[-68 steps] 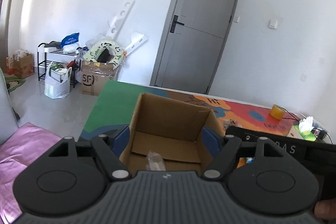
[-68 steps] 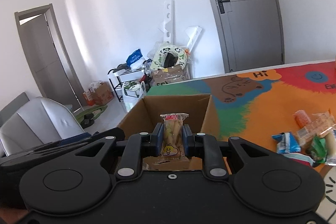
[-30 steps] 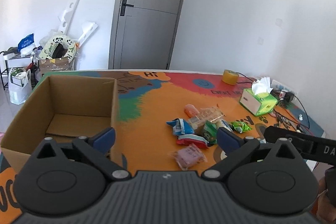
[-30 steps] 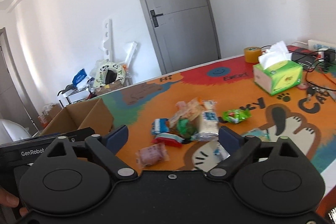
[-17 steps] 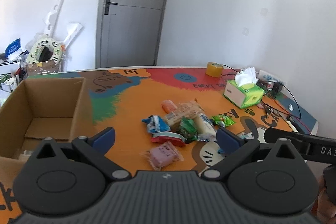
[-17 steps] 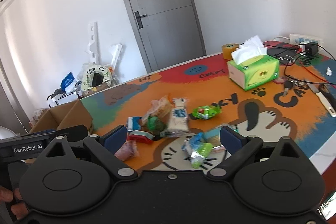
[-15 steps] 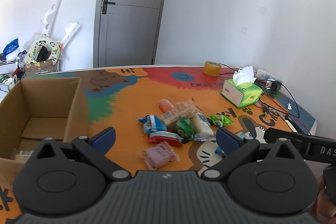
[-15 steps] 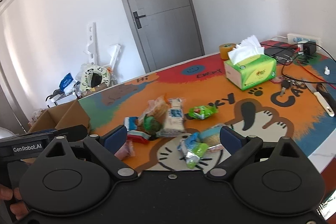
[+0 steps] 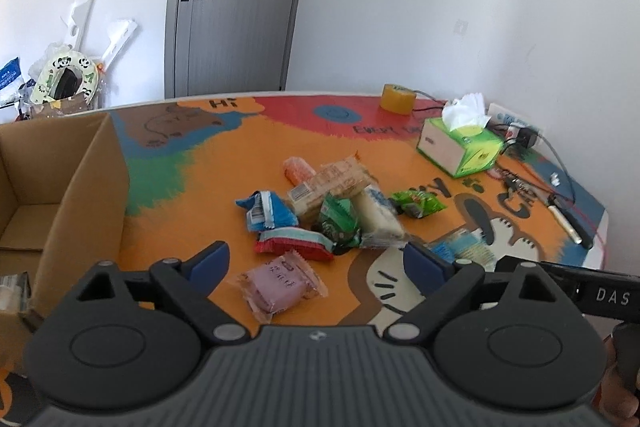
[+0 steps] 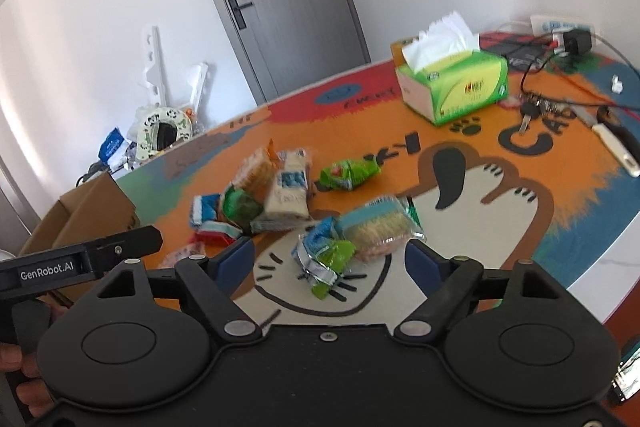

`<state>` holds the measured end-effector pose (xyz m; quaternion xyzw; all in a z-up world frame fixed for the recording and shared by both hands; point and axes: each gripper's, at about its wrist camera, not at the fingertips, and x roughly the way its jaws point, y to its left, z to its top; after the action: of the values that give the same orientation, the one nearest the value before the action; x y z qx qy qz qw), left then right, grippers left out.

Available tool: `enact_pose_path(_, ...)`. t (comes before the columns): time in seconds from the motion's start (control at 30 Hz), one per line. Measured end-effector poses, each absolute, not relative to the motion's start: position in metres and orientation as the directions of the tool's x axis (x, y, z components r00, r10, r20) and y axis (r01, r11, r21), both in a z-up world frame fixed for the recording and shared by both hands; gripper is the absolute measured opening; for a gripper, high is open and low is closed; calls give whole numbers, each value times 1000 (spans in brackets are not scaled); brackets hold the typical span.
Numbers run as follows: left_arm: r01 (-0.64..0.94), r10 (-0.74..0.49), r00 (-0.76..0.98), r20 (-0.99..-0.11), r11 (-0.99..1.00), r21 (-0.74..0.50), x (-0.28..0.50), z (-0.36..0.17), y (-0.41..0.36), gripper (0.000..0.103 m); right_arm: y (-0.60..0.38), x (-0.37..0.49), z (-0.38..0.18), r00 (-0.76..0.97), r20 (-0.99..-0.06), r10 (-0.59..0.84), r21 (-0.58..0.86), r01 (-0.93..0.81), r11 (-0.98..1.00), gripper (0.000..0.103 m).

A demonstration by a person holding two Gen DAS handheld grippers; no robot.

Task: Organize snacks
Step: 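Grasp the pink snack pack with the left gripper while the right grasps the blue-silver chip bag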

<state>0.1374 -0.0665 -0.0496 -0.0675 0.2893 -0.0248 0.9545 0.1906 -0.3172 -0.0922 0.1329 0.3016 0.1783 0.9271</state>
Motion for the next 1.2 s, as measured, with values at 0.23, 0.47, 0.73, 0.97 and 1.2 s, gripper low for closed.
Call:
enact_pose_path(0.23,-24,-45,815,-577,993,-112,155,-67,-64,94,-312,207,-107,745,-540,391,319,-249,914,85)
enact_pose_path(0.47,-49,-31,800,-600,992,-118,167,-83,-59,94,-305,212,-110,745,-513,427,326,-291,900,67)
enact_pose_path(0.73,-63,-28,777,-629,991,-121,180,-99,-57,79,-290,222,-112,730,-505,460,319,-337,886,59)
enact_pose_path(0.97,-54,-7,793,-609,995,-82,177,-104,-60,65,-273,226,-118,729,-515,452,288,-349,892,59)
enact_pose_path(1.2,-33,-30,806,-591,995,-96,169,-104,-56,48,-258,225,-127,701,-552,452,275,-359,892,41)
